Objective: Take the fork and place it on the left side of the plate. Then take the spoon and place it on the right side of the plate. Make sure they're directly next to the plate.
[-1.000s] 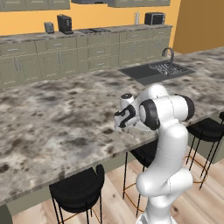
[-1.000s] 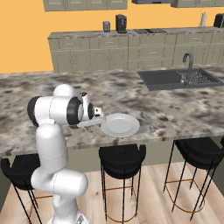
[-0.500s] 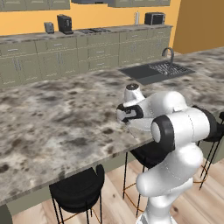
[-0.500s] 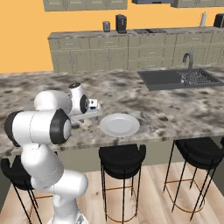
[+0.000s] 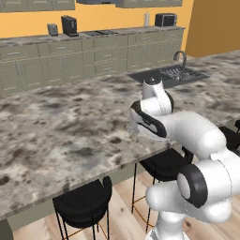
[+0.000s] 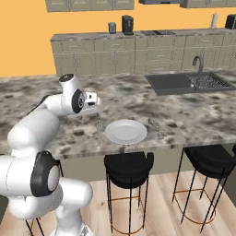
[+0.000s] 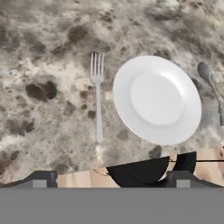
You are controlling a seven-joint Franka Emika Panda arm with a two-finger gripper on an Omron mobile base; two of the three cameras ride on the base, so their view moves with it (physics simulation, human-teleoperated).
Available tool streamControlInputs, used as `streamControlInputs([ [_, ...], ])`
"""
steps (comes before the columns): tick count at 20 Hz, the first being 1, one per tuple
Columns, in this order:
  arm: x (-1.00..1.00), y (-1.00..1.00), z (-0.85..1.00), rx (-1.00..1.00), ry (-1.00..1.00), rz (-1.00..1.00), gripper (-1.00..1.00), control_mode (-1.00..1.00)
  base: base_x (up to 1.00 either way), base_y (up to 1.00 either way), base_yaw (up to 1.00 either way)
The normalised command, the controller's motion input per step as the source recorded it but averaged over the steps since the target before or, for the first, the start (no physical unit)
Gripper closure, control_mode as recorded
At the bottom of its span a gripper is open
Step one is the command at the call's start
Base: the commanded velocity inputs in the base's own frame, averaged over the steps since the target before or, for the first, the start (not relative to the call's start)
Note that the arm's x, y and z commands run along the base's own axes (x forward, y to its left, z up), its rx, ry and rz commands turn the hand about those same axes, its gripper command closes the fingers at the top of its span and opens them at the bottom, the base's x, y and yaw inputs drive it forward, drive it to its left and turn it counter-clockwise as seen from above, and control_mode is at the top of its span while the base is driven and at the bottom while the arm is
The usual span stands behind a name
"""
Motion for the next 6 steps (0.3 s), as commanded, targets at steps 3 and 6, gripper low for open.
streamControlInputs([
  [3,-0.8,-0.1,1.0,0.0,-0.08,-0.04,-1.0,-1.0,0.0,0.0,0.0],
  [6,-0.79,-0.02,0.74,0.01,-0.06,-0.07,-1.0,-1.0,0.0,0.0,0.0],
])
